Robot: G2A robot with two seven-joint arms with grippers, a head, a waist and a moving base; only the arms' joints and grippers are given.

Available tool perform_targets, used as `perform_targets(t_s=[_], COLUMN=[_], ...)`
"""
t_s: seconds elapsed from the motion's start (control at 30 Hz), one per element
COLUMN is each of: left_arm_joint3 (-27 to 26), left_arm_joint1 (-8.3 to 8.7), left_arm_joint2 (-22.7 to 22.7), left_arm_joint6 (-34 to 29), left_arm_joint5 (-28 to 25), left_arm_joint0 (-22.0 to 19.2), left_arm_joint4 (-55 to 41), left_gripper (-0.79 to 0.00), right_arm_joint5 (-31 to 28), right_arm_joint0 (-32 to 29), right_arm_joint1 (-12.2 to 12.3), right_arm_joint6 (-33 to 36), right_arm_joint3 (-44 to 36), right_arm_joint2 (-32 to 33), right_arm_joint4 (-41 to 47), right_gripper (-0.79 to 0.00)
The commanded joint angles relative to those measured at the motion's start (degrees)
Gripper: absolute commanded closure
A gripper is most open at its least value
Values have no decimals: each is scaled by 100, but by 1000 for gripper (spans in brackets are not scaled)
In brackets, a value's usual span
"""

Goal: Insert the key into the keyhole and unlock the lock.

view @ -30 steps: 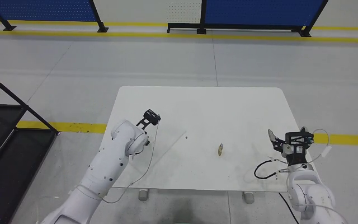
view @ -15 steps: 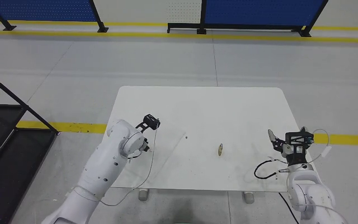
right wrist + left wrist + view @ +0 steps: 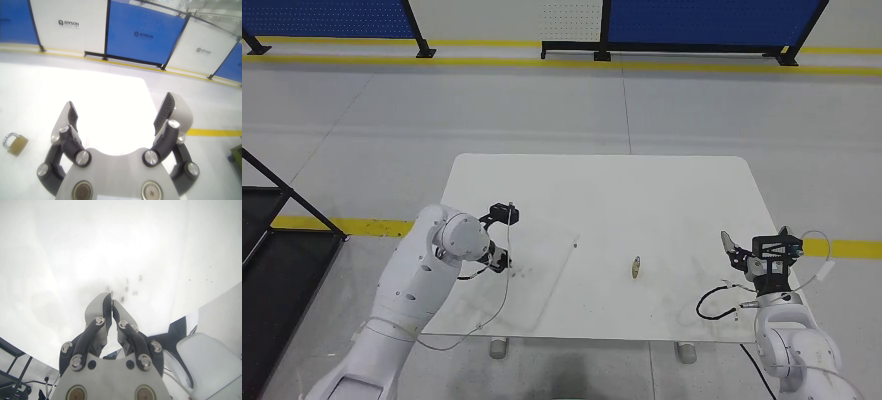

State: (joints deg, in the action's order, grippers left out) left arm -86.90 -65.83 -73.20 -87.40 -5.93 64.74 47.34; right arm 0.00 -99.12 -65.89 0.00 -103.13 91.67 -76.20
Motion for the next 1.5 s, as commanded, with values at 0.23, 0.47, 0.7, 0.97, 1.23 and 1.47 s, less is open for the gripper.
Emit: perform_targets(t_s=[0.23, 0.47, 0.7, 0.97, 1.23, 1.47], left_arm_joint3=[38, -223, -599, -976, -1179, -1224], left_arm_joint1=[56, 121, 178, 237, 279, 273], left_arm_joint2=[-209, -407, -439, -342, 80, 510], left_arm_joint6=[578, 1230, 1814, 2135, 2099, 1934], left_arm_joint5=[-212, -457, -496, -343, -211, -359], left_arm_joint0=[135, 438, 767, 968, 1013, 913], left_arm_joint4=[-516, -648, -304, 608, 2296, 3379], left_gripper=[0, 0, 0, 0, 0, 0], right_arm_joint5=[0, 0, 0, 0, 0, 0], right_arm_joint0=[0, 0, 0, 0, 0, 0], right_arm_joint1=[0, 0, 0, 0, 0, 0], right_arm_joint6=[0, 0, 0, 0, 0, 0], right_arm_joint3=[0, 0, 0, 0, 0, 0], right_arm_joint2=[0, 0, 0, 0, 0, 0], right_arm_joint4=[0, 0, 0, 0, 0, 0], right_gripper=[-785, -785, -785, -785, -785, -785])
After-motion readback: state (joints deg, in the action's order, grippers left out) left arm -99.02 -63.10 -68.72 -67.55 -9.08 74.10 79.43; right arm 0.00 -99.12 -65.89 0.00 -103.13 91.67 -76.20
